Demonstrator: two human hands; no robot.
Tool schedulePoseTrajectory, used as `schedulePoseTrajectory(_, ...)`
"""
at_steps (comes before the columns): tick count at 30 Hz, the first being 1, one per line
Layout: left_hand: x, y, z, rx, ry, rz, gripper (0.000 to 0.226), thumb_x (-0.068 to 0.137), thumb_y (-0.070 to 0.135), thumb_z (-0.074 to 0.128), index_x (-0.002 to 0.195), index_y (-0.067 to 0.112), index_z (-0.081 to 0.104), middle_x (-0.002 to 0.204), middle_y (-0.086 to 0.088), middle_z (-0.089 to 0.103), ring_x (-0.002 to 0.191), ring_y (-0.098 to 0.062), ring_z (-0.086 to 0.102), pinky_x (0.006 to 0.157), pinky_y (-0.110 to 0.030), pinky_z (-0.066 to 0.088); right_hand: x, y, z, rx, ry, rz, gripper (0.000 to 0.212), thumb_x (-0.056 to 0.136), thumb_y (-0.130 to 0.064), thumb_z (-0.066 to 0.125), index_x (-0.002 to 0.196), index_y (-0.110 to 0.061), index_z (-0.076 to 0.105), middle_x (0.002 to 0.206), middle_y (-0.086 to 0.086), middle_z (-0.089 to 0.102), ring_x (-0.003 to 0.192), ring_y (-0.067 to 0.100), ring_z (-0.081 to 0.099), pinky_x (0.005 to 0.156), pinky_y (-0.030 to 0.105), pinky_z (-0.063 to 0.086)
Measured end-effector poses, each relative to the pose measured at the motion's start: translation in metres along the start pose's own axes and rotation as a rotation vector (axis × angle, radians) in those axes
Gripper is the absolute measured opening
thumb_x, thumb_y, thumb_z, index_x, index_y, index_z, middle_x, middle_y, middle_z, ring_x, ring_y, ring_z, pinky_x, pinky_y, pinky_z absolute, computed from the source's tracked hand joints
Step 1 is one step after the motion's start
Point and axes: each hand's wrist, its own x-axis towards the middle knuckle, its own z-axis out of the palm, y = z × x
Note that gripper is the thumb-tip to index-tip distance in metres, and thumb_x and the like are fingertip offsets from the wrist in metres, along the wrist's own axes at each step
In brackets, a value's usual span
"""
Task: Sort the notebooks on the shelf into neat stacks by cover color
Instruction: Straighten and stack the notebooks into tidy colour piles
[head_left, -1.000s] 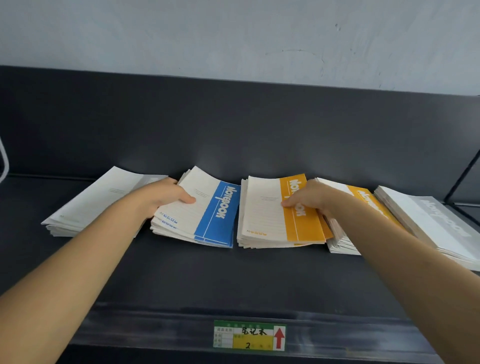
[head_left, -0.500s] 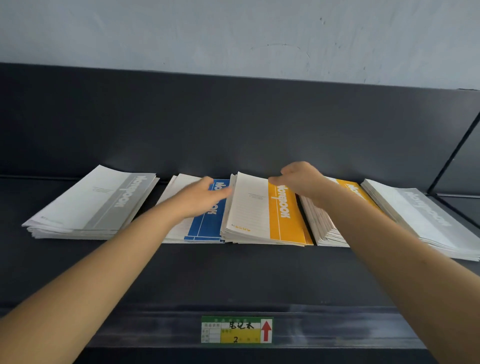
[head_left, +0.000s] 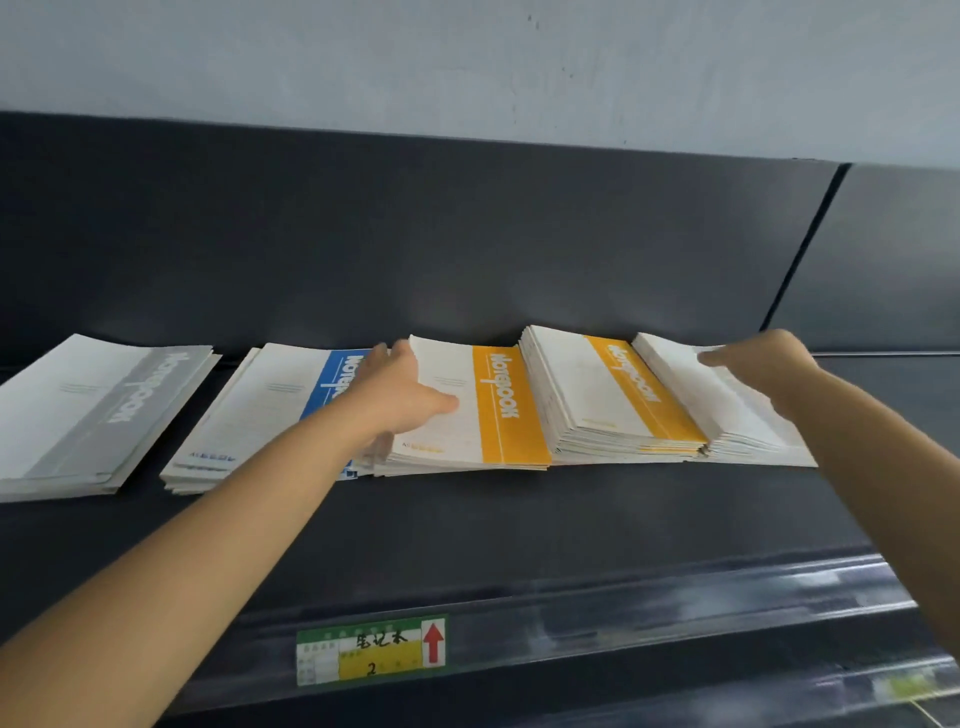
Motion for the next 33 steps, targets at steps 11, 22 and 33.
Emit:
schedulePoseTrajectory(11, -0.005, 0.058, 0.035, 0.340, 0.238, 0.025, 0.061, 0.091, 0.045, 0.059, 0.141, 0.015, 0.042, 0.149, -0.007, 0.039, 0.141, -0.030, 0.027, 0.110, -0.044, 0.031, 0.053, 0.050, -0.045, -0.142, -0.370, 0.234, 0.098, 0.050, -0.047, 0.090, 0.129, -0.005, 0.048, 0.131, 0.012, 0.051, 0.117, 0.032, 0.051, 0.104, 0.045, 0.040)
schedulePoseTrajectory(22, 0.000, 0.190, 0.136, 0.047, -0.115, 0.264, 0.032, 0.085, 0.039, 0.066, 0.094, 0.009, 0.061, 0.088, -0.003, 0.052, 0.078, -0.019, 0.048, 0.069, -0.030, 0.038, 0.102, 0.073, -0.065, 0.121, -0.624, 0.302, 0.086, 0.038, -0.024, 0.091, 0.118, -0.008, 0.064, 0.111, 0.008, 0.071, 0.106, 0.025, 0.066, 0.101, 0.041, 0.046)
schedulePoseTrajectory(33, 0.013, 0.191, 0.146, 0.001, -0.072, 0.200, 0.037, 0.085, 0.047, 0.065, 0.090, 0.010, 0.066, 0.080, 0.001, 0.059, 0.077, -0.016, 0.055, 0.069, -0.030, 0.045, 0.090, 0.078, -0.051, 0.318, -0.678, 0.131, 0.022, 0.087, -0.017, 0.066, 0.108, -0.010, 0.062, 0.081, 0.004, 0.073, 0.063, 0.017, 0.069, 0.052, 0.025, 0.052)
